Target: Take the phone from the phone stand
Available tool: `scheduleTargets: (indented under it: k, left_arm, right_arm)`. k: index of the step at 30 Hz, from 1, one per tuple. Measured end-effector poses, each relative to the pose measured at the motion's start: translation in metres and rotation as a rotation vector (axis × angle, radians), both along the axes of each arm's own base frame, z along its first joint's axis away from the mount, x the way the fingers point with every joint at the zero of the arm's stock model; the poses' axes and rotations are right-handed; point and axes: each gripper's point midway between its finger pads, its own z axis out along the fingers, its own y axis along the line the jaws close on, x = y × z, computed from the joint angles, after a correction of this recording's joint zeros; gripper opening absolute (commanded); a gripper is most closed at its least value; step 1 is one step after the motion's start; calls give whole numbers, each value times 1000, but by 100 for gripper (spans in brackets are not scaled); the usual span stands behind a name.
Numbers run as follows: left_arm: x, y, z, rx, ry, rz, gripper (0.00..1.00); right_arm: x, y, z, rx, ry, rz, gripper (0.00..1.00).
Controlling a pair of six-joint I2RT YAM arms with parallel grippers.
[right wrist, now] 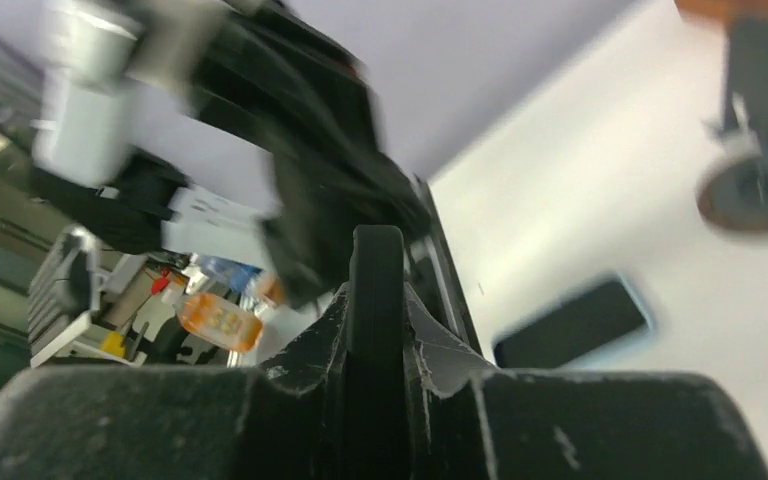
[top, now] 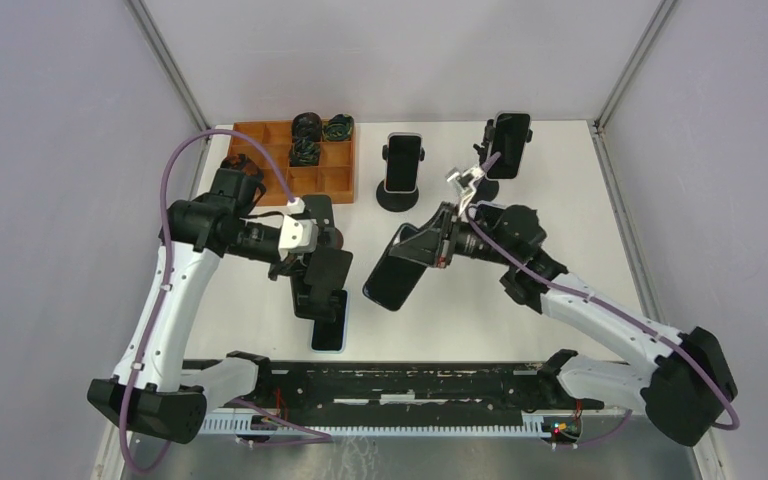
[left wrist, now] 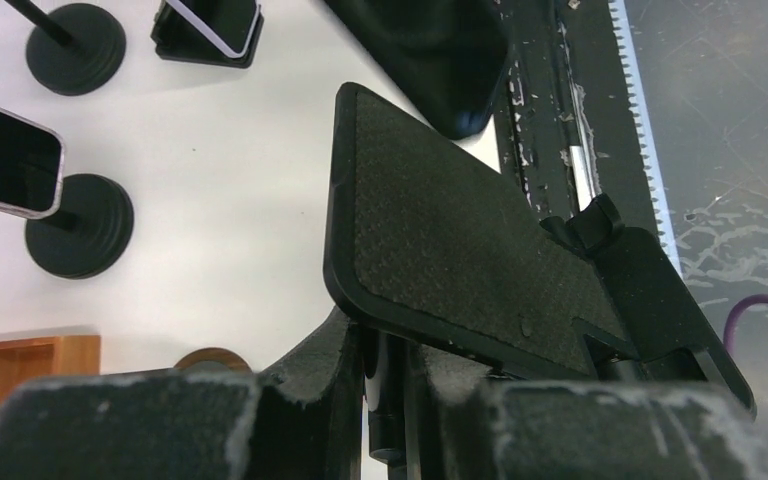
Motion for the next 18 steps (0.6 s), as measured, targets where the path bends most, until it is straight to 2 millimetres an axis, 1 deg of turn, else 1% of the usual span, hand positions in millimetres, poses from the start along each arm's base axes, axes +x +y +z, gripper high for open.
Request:
scheduleTargets:
  k: [2,3,4,7,10,12,15,17,18]
  left_arm:
    - [2,0,4,-4,-16,0,2]
    - [2,-1,6,-7,-24,0,2]
    - [3,-1,7,-8,-30,0,2]
    - [5,-1,14,-14,-52,3,2]
    - [5,-1,19,-19,-72,4,2]
    - [4,-1,21,-23,-83,4,2]
    - [2,-1,23,-27,-93,3,2]
    - [1,-1,24,-29,-97,3,2]
    - [1,-1,24,-29,-98,3,2]
  right_arm:
    - [6,4,-45,-81,86,-5,0]
    - [8,5,-75,-133,150,-5,0]
    - [7,7,-107,-188,217,-1,0]
    - [4,10,-178,-330,377,15,0]
    - [-5,22,-217,-416,453,62,0]
    - [-11,32,-238,-462,491,101,0]
    - [-14,47,-257,-503,523,144,1]
    - [-12,58,-265,-509,530,164,4]
    - [-8,66,-272,-507,534,168,6]
